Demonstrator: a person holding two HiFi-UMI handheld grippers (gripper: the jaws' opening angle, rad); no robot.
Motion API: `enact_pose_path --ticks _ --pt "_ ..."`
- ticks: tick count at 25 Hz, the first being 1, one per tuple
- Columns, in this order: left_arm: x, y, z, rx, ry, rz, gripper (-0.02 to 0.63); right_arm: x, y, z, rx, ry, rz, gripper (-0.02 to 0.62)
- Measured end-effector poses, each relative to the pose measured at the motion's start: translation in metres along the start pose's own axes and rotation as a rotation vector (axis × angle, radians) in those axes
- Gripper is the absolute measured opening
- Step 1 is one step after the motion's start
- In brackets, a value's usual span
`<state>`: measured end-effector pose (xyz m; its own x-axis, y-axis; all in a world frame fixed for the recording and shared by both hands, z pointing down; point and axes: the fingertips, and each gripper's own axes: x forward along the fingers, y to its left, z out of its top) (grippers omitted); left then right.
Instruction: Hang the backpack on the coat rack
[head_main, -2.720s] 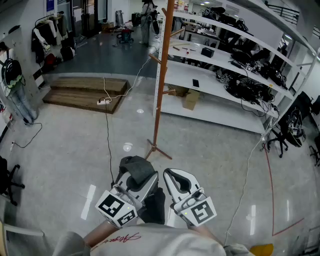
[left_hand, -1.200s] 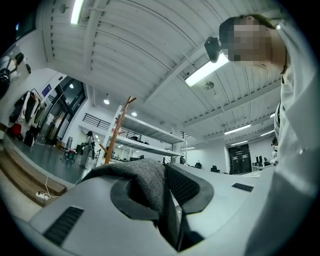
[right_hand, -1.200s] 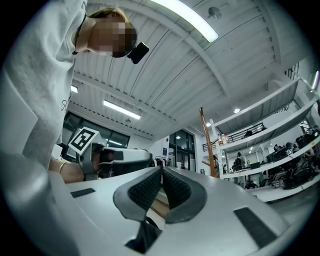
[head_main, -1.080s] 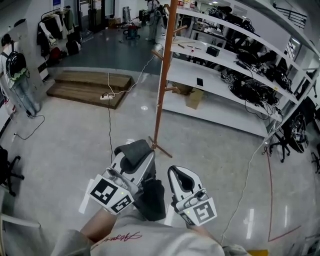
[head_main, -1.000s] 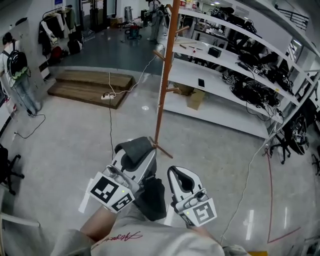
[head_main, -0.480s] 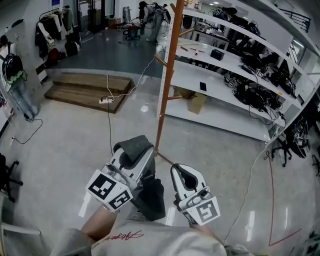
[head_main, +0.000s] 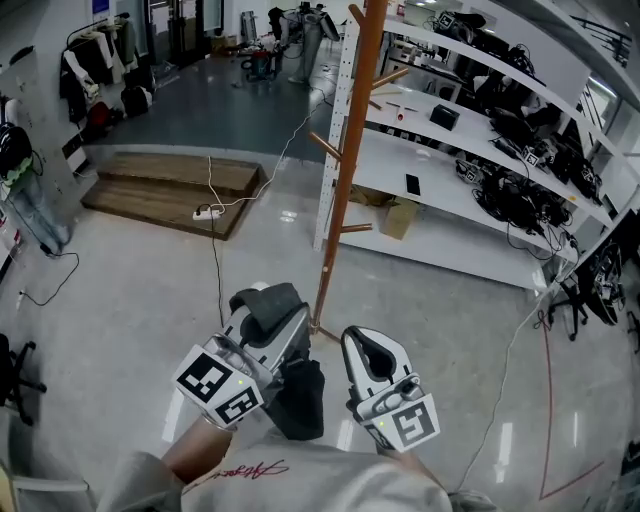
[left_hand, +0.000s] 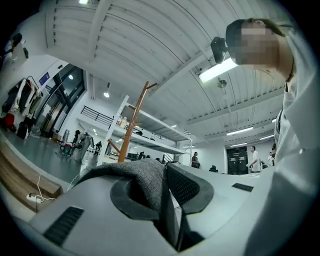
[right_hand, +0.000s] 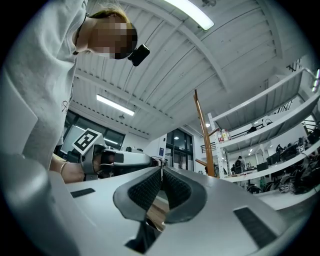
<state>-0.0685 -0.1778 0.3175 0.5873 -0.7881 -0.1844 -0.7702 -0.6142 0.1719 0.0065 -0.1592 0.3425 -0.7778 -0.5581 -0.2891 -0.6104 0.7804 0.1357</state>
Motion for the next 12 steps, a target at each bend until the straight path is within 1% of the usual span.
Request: enact_pose_path --ticks 6,12 --pt "0.033 0.047 0.005 0.024 0.017 -0.027 0.092 0.037 -0.031 -0.018 0.002 0.004 -0.023 0.023" --pt "0.067 0.105 0.032 0.028 0.016 -0.057 0.092 0.067 -0.057 -0.029 0.008 0.005 -0.047 0.023"
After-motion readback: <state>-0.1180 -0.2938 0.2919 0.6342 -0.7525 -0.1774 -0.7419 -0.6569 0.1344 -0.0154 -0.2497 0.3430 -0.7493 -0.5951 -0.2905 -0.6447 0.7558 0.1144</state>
